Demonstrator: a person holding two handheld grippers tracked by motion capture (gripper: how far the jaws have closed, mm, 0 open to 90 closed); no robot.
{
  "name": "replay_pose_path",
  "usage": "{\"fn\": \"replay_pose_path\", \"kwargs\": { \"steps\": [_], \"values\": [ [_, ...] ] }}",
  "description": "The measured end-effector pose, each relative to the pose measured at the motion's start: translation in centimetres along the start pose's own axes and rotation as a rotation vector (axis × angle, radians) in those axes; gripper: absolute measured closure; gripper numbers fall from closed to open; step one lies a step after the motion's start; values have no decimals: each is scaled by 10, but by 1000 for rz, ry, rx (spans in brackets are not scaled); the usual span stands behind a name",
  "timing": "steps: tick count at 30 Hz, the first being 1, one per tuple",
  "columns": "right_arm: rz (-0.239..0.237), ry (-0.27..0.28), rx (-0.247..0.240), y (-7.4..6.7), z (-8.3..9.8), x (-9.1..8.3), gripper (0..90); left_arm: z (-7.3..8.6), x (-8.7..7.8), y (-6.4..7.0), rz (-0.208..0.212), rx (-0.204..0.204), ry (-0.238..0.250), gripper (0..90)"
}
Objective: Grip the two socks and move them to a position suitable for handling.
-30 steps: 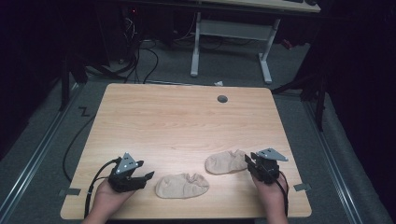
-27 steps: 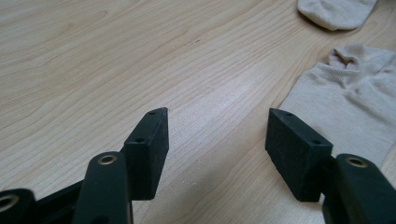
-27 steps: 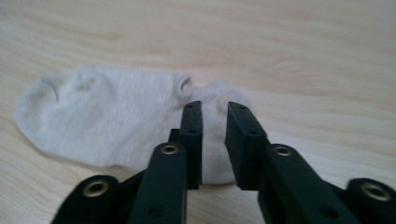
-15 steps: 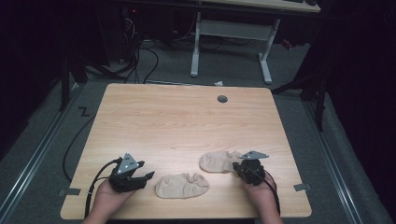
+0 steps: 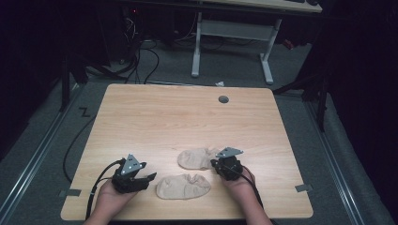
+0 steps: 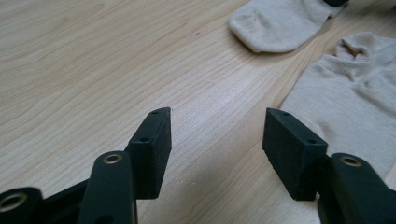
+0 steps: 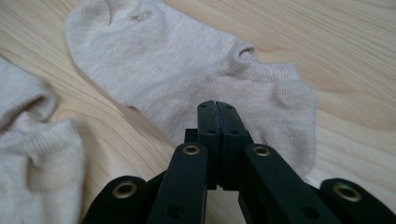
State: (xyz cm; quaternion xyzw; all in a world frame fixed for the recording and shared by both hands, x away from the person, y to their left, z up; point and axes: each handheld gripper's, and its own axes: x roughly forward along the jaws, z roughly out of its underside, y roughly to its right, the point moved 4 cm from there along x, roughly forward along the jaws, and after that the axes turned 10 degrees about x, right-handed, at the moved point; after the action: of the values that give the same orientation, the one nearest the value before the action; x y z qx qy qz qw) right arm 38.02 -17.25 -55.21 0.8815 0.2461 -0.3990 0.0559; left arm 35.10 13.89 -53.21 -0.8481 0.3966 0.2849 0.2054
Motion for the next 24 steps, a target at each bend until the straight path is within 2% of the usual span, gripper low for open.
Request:
{"fn": "replay_pose_path", "kwargs": {
  "steps": [4,5,7,8,9,10,12,13,14,17,18,19,20,21,24],
  "values": [
    [-16,1,-31,-11,-6,7,896,-1,3,0,3,-8,1,453],
    [-20,-1,-51,-17,-9,11,896,-1,5,1,18,-20,-4,466],
    [-24,0,-56,-19,-10,13,894,-1,6,1,29,-27,-5,469],
    [-30,-1,-61,-20,-11,14,884,-1,8,1,47,-35,-7,478],
    [-26,2,-63,-21,-12,12,821,-1,10,1,59,-32,-19,506],
    [-19,9,-74,-20,-12,10,809,-1,10,1,59,-32,-19,517],
    [-14,18,-69,-19,-11,7,789,-1,9,-1,34,-20,-14,518],
    [-17,46,-50,-14,-12,0,761,-1,9,-4,20,-41,-7,513],
    [-17,46,-50,-14,-12,0,761,-1,9,-4,20,-41,-7,504],
    [-10,96,-16,-2,-12,-6,703,-3,10,-11,-8,-107,7,485],
    [-8,98,-3,0,-11,-6,697,-5,11,-12,-16,-113,10,487],
    [-8,98,-3,0,-11,-6,697,-5,11,-12,-16,-113,10,492],
    [16,104,12,6,-10,-6,706,-9,14,-12,-28,-108,12,493],
    [20,111,13,7,-10,-6,706,-9,14,-12,-28,-108,12,493],
    [12,130,32,11,-11,-8,679,-18,23,-12,-39,-105,13,496]
  ]
}}
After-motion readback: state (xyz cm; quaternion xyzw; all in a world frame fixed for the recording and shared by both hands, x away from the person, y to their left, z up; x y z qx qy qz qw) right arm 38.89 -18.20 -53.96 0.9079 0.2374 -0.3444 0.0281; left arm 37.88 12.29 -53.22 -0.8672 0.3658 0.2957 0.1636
